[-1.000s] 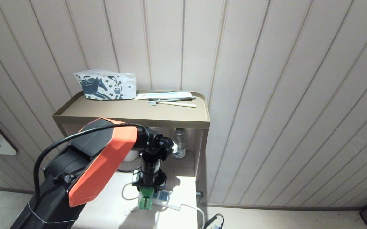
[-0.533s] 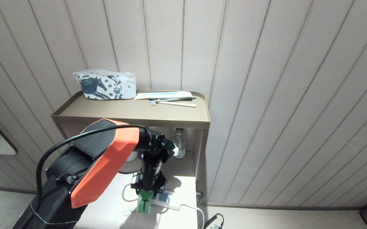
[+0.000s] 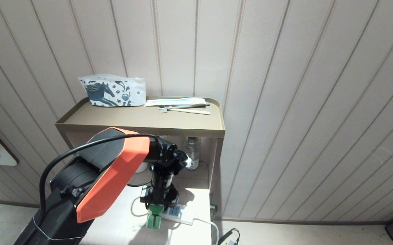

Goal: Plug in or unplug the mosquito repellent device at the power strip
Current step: Insert the plug into the socket

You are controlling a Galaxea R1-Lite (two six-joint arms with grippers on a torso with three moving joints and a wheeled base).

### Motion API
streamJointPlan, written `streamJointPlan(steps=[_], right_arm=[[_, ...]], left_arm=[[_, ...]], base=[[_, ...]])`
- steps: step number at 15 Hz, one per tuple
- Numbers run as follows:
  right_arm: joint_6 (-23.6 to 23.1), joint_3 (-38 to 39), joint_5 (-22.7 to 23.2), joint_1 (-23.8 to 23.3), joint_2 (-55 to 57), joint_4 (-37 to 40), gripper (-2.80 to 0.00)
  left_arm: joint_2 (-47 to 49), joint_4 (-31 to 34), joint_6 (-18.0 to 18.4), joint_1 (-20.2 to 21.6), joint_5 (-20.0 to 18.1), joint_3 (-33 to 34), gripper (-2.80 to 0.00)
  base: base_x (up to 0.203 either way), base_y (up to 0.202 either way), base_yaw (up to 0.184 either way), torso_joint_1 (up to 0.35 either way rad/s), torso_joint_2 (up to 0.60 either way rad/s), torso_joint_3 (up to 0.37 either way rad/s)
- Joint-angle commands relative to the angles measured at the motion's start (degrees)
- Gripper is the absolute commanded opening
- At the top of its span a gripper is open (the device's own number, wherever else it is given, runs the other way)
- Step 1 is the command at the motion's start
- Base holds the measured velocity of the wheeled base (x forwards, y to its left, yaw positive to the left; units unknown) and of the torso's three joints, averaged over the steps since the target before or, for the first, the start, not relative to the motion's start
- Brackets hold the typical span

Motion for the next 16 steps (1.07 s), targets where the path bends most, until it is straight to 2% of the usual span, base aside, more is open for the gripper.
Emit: streamJointPlan(steps=[1,16], right_arm=[[-0.1,0.0,0.0,0.0,0.0,0.0,-2.80],[-0.1,0.0,0.0,-0.1,0.0,0.0,-2.80]], left_arm=[[-0.3,0.4,-0.5,0.0,0.2,0.1,-2.80],[-1.3,0.8,-0.8,1.6,0.7,0.2,-2.80]], base=[[0.000,0.000,0.000,0.000,0.00,0.000],[0.000,0.000,0.000,0.000,0.00,0.000]])
